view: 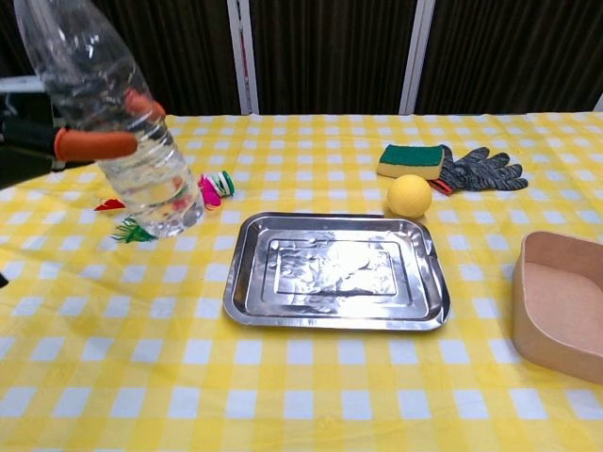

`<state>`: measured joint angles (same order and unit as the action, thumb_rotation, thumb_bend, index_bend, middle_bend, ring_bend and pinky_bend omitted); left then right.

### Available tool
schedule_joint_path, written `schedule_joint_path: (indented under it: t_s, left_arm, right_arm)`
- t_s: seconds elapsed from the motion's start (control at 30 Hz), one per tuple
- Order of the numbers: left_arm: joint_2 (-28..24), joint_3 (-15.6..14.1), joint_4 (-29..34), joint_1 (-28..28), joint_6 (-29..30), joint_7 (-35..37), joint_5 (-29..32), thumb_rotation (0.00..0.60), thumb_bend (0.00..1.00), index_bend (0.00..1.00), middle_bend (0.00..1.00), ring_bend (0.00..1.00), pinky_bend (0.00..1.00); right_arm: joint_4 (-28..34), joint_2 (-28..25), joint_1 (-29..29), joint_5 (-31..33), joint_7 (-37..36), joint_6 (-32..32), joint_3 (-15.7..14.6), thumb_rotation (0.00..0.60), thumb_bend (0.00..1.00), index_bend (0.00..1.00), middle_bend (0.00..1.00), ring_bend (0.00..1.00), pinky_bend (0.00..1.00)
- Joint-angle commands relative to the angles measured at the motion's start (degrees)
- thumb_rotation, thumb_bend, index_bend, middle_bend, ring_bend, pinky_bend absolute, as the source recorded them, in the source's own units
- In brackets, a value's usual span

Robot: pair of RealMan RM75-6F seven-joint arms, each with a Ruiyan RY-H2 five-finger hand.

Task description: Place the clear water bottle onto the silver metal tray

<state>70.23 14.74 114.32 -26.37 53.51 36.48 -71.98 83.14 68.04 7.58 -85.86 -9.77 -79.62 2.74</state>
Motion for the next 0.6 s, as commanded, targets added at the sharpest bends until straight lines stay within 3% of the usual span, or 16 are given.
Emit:
schedule_joint_path:
  t_s: [0.03, 0.17, 0.33, 0.6]
  left_arm:
    - [-7.1, 4.9, 12.0, -1.5, 1.8, -4.4, 1.6, 0.6, 0.43, 0.5, 0.45, 0.0, 0.0]
    - [-11.5, 6.7, 19.1, -1.8, 3.8, -9.5, 4.2, 0.6, 0.43, 0.5, 0.45, 0.0, 0.0]
    - [-13.7, 5.3, 20.6, -1.0, 5.5, -13.4, 6.9, 0.6, 0.43, 0.5, 0.45, 0.0, 0.0]
    - [-8.5, 1.1, 9.9, -3.3, -0.9, -10.9, 11.5, 0.6, 0.43, 0.5, 0.45, 0.0, 0.0]
  right_arm:
    - [0.0, 0.1, 0.0, 0.0, 0.0, 0.1, 0.0, 0.6, 0.05, 0.05, 0.0, 0.0, 0.0]
    - [0.1, 0.0, 0.0, -0.1, 0.1, 0.0, -0.1, 0.6, 0.05, 0.05, 0.0, 0.0, 0.0]
    - [0.4, -0.1, 0.0, -0.2, 0.2, -0.1, -0.1, 0.6, 0.05, 0.05, 0.0, 0.0, 0.0]
    - [0.5, 0.0, 0.1, -0.2, 0.7, 0.0, -0.1, 0.6, 0.05, 0.05, 0.0, 0.0, 0.0]
